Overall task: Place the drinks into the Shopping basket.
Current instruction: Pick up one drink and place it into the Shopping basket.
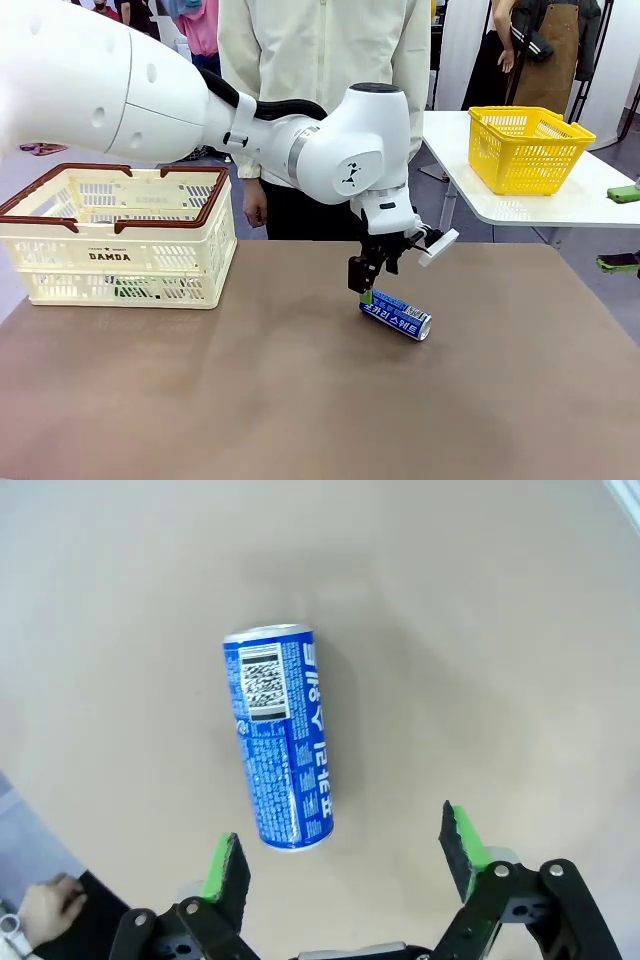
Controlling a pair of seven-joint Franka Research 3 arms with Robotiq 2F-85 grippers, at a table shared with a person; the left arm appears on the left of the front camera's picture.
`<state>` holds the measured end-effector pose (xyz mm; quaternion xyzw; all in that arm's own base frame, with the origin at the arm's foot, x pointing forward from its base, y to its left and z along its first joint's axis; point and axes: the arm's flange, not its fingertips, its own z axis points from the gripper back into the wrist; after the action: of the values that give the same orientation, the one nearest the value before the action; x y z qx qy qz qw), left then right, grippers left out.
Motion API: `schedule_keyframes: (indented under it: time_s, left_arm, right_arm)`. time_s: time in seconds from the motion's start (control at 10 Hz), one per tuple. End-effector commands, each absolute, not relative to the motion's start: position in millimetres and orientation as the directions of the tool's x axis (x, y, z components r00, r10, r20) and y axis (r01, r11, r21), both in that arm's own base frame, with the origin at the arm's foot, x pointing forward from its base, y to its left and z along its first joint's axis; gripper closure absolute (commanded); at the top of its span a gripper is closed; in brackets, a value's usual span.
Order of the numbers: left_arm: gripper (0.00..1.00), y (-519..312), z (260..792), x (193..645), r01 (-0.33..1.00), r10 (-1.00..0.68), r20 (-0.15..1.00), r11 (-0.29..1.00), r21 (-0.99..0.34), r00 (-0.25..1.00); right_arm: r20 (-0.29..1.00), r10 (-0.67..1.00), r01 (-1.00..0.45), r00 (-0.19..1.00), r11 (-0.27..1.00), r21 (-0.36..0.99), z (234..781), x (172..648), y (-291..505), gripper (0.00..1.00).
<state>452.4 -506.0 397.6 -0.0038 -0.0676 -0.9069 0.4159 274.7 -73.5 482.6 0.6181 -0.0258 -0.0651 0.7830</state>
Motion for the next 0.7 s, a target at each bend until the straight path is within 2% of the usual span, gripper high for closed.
schedule_keyframes:
  time_s: [0.0,0.4,0.6]
  left_arm:
    - [0.00,-504.5,401.0,453.7,0.762,-0.762,0.064,-0.634,0.128,-0.645]
    - [0.00,-522.1,373.7,470.1,0.755,-0.755,0.057,-0.643,0.128,-0.653]
    - [0.00,-528.9,351.4,476.1,0.756,-0.754,0.054,-0.651,0.074,-0.655]
  right_arm:
    - [-0.042,-0.130,0.070,0.991,0.219,0.973,487.0,274.9,-74.5,0.00]
    - [-0.042,-0.130,0.070,0.991,0.219,0.973,487.0,274.9,-74.5,0.00]
    - [-0.042,-0.130,0.070,0.991,0.219,0.973,487.0,274.9,-74.5,0.00]
